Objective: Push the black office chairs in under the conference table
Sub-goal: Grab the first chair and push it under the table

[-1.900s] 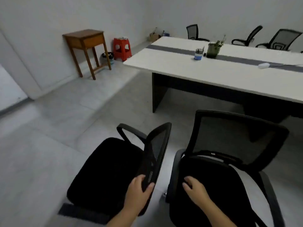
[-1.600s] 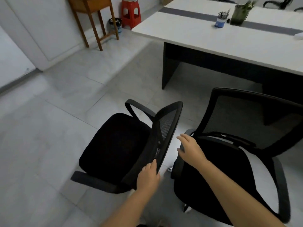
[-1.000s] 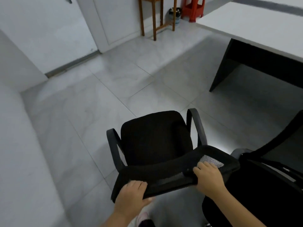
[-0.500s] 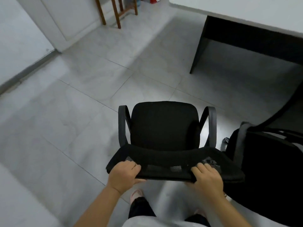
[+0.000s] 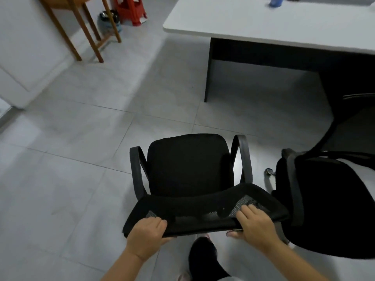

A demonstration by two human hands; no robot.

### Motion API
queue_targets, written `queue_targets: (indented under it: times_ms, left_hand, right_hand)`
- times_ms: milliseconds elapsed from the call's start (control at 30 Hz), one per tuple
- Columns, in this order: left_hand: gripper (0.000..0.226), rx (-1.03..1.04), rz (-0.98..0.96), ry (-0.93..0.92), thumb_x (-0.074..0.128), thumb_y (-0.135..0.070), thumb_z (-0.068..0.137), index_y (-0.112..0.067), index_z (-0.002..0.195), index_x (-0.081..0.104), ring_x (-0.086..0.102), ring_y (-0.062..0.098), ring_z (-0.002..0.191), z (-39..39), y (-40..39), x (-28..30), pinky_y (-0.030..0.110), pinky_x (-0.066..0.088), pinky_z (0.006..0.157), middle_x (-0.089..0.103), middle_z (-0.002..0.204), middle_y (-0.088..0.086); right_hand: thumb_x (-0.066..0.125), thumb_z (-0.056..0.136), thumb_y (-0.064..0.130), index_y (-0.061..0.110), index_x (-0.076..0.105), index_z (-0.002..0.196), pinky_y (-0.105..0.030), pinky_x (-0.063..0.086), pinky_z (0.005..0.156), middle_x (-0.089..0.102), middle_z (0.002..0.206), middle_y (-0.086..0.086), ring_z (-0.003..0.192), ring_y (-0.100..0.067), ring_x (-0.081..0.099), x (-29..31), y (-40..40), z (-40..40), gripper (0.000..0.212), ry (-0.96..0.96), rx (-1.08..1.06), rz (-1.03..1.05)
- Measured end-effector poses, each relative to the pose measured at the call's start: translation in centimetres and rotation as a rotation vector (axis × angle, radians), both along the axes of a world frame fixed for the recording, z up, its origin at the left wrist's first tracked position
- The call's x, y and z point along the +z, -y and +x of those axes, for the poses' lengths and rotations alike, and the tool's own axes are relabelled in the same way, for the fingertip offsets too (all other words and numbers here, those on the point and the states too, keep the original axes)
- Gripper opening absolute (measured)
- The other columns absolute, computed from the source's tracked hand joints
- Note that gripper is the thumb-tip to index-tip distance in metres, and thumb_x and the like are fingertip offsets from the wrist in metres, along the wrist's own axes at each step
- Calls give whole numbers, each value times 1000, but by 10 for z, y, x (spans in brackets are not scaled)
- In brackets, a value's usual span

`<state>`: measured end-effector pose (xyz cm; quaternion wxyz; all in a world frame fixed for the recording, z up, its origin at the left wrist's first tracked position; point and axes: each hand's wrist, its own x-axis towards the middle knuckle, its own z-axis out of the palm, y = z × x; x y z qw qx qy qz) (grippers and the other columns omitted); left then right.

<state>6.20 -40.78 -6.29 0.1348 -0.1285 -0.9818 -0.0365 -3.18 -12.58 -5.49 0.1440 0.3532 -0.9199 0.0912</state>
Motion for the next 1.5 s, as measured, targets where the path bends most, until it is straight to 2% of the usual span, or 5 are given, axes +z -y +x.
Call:
queue_targets:
  times_ms: [133,267,833,967,1500]
  left_hand:
    - [79,6,-19,-13,10,-55,94,-18,55,68,56,9,39,-46,35,5,11,42,40,62,47,-6]
    - [79,39,-14,-44,13,-50,96,-14,54,69,57,10,37,-92,63,17,13,44,39,62,45,-3]
    - [41,-289,-54,-61,16,-37,98,-15,85,48,61,9,42,-206,155,4,14,47,43,67,52,-2]
    - [43,-464,-100,38,87,-45,44,-15,69,69,61,10,44,-250,198,11,14,49,44,67,54,-3]
    - [48,-642,-35,108,88,-51,25,-16,50,65,60,3,43,-439,181,13,10,48,45,64,48,-7]
  right_hand:
    - [37,86,61,18,57,50,-17,39,41,55,50,3,43,-13,52,-6,34,-42,59,10,22,64]
    - [83,43,57,16,57,51,-16,40,38,55,49,1,41,-13,51,-3,73,-83,48,53,4,63]
    - [89,26,51,13,60,47,-15,42,39,56,45,0,40,-15,54,13,151,-146,52,181,-258,-4]
    - [90,24,48,12,63,52,-19,46,40,58,49,0,44,-16,57,12,188,-134,53,250,-399,9]
    - [93,11,29,15,60,46,-12,39,35,55,45,-4,39,-16,55,13,202,-238,50,227,-774,75]
